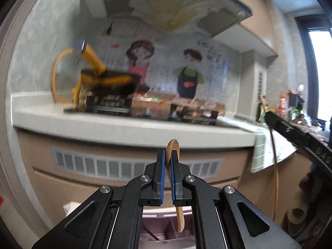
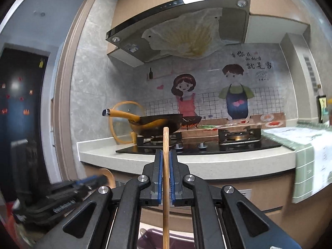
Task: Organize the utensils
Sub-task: 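Lift chopstick and wooden spoon, lower them into the maroon holder, open both tools, then grasp the metal spatula with the right tool, then grasp the blue plastic spoon with the left tool while the right tool holds the spatula, then lift spatula and blue spoon over the maroon holder, lower them in, open both tools, then grasp the white plastic spoon with the right tool while the left tool reaches the chopstick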
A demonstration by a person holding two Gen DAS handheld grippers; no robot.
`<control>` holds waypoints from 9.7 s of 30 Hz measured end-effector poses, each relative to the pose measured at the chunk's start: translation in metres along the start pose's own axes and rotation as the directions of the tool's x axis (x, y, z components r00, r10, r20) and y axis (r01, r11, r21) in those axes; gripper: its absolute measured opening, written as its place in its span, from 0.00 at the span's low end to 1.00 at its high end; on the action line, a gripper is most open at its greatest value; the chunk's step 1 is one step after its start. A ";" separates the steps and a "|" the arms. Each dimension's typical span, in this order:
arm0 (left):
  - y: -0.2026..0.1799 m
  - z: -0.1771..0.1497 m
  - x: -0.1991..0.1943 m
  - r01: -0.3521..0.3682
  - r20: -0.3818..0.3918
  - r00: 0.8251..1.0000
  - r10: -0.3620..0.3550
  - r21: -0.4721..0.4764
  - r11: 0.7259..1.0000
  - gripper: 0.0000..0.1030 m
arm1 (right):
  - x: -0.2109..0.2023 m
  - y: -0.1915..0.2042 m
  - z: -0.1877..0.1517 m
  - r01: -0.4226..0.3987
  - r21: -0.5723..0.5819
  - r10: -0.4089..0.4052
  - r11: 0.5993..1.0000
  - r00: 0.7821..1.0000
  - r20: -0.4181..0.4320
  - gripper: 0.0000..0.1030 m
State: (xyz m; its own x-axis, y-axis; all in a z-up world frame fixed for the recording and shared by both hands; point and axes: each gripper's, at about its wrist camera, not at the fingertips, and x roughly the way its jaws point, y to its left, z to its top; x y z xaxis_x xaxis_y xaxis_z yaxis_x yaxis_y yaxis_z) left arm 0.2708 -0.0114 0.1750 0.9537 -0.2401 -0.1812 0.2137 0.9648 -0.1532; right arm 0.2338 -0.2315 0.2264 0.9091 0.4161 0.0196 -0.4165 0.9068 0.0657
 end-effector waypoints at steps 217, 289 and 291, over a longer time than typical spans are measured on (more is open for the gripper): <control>-0.002 -0.190 -0.062 0.047 -0.424 0.901 -0.089 -0.111 0.993 0.12 | -0.006 -0.016 -0.316 0.021 -0.094 -0.088 0.995 0.582 -0.808 0.41; -0.044 -0.212 0.034 -0.069 -0.419 0.907 -0.038 -0.238 0.969 0.32 | 0.075 -0.154 -0.258 0.285 0.108 -0.147 0.953 0.740 -0.656 0.35; -0.055 -0.229 0.027 -0.088 -0.462 0.886 -0.036 -0.244 0.966 0.32 | 0.084 -0.159 -0.279 0.284 0.110 -0.125 0.953 0.695 -0.708 0.23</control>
State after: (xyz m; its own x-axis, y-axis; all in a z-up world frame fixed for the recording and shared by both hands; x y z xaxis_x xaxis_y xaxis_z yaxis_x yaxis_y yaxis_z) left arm 0.2363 -0.0955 -0.0443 0.7399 -0.2967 -0.6038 0.0704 0.9267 -0.3691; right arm 0.3736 -0.3220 -0.0605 0.6770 0.2238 -0.7011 -0.1377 0.9743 0.1780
